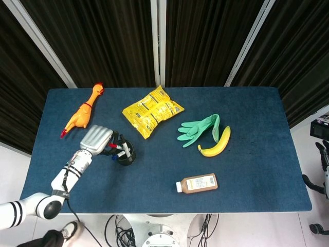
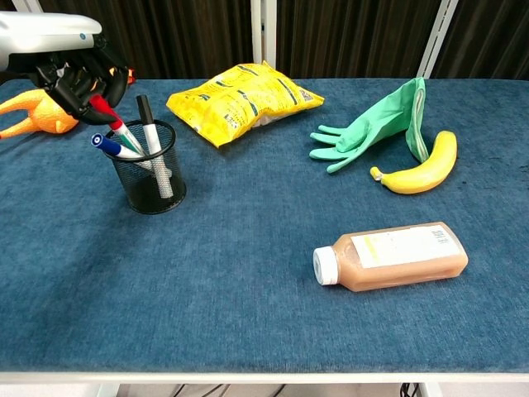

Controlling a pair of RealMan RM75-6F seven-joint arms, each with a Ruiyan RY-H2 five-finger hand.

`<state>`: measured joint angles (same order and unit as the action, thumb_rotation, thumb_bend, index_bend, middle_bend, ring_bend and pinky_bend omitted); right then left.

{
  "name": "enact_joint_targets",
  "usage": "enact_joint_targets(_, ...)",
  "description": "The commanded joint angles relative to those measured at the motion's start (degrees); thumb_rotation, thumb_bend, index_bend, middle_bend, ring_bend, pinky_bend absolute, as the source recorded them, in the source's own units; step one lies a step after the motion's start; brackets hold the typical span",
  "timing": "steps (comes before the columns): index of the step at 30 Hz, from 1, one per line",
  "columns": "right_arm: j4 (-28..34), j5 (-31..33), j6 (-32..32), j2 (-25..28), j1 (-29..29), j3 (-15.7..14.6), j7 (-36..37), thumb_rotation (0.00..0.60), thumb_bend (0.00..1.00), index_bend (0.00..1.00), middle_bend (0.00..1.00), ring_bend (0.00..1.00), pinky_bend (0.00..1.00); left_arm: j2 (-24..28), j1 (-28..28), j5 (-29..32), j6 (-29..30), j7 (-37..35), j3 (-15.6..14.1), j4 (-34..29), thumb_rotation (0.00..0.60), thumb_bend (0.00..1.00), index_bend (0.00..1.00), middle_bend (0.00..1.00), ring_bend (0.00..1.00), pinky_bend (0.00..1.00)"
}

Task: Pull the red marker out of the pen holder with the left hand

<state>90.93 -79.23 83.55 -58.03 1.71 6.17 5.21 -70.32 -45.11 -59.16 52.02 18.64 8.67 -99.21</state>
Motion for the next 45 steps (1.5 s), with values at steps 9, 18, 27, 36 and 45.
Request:
enact_joint_targets(9,0.2,-0.1,0.4,0.2,-0.2,0.1,0.2,0.600,0.19,0.00,0.00,0.00,0.00,7.5,0.6,-1.0,1.1,0.3,0.4,-9.7,0.600,0.37,0.63,0.72,0.68,0.71)
enact_joint_targets(18,0.6,-0.7,0.9,0.3,-0.3,-0.1,0.0,0.600,0.18,0.00,0.00,0.00,0.00,15.4,3.4,-4.5,6.2,0.2,1.1,-19.2,0.600,0.37,0.63,0.72,0.69,0.72)
enact_joint_targets(27,1.0,-1.2,1.0,0.4,-0.3,-0.2,-0.5,0.600,0.19,0.00,0.00,0.00,0.00,19.3,7.6,-8.2,11.4,-4.0,1.6,-21.0,0.600,0.37,0.64,0.73,0.70,0.73)
enact_joint_targets(36,1.5,-1.2,1.1,0.5,-0.3,-0.3,-1.3,0.600,0.19,0.00,0.00,0.00,0.00,14.7,8.8,-6.6,9.8,-5.0,-0.6,-12.3,0.600,0.37,0.64,0.73,0.70,0.73)
enact_joint_targets(45,1.7,-1.0,0.5,0.4,-0.1,-0.4,-1.9,0.600,0.19,0.00,0.00,0.00,0.00,9.2,8.0,-2.6,3.1,-9.0,-1.7,-2.4,0.600,0.37,0.64,0.73,0.70,0.73)
